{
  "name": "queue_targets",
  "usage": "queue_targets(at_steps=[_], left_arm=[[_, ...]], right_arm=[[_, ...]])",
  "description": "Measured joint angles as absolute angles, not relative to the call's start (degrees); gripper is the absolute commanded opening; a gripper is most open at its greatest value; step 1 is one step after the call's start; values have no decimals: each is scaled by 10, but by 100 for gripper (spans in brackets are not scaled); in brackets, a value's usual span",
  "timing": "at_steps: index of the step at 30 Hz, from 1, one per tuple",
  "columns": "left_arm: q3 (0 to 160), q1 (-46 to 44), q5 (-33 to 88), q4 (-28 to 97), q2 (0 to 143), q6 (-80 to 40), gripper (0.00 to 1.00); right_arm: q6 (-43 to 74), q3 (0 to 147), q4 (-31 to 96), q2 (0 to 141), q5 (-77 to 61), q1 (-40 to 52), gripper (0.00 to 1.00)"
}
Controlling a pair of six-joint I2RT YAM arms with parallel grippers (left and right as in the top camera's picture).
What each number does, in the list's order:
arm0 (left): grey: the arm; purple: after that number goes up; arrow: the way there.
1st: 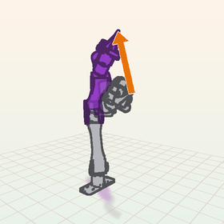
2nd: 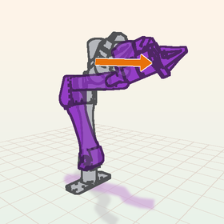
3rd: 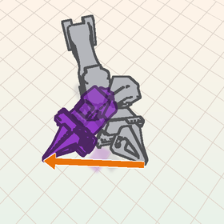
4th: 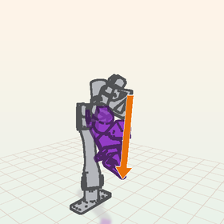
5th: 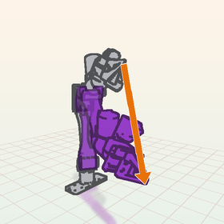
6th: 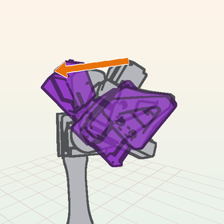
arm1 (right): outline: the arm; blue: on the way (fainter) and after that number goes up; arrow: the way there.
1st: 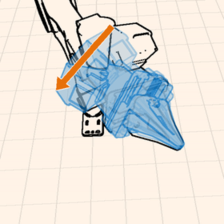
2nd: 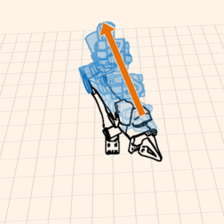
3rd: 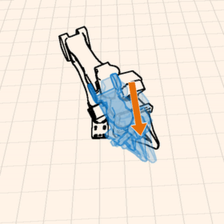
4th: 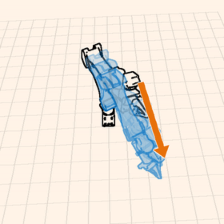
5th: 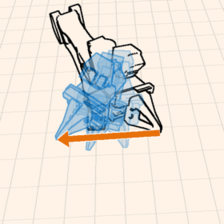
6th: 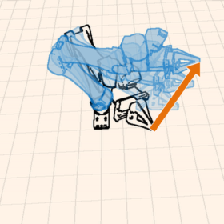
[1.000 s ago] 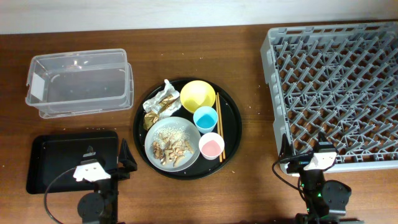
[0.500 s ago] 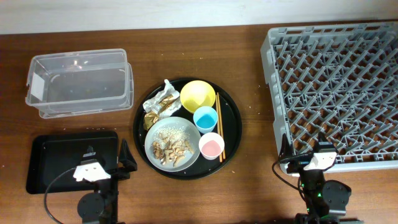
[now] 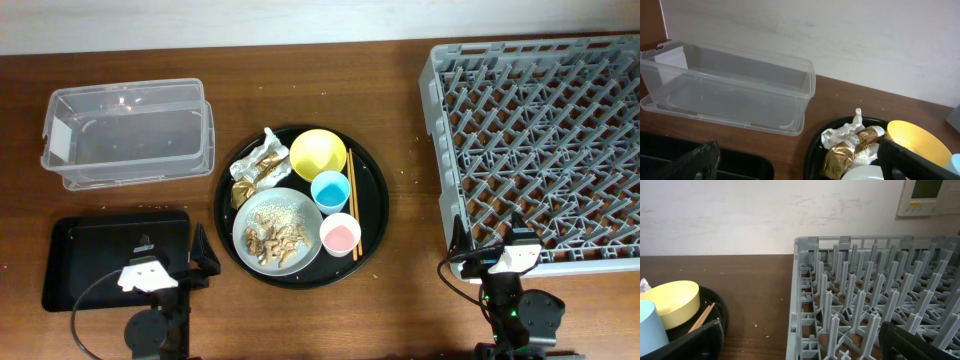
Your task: Sort waste into correct bins and load items into the dishwasher rack
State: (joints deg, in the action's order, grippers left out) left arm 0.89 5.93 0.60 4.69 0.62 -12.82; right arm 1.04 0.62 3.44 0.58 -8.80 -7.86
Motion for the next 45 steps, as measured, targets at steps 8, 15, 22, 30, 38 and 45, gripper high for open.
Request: queue_targets(at_steps=[8,15,22,30,38,45], left_arm=[[9,59,6,47,6,-128,99],[9,59,6,47,6,-128,99],[9,59,6,47,6,-128,99],[9,59,6,47,6,-128,99],[8,59,183,10,6,-305,99],[44,59,262,-88,22,-342,99]], right_arm=[[10,6,34,6,-88,-79,98],[10,6,34,6,-88,-79,98],[10,6,34,6,-88,-79,98],[10,6,34,6,-88,-79,98],[10,6,34,6,-88,-79,98],[11,6,34,6,-88,-79,98]])
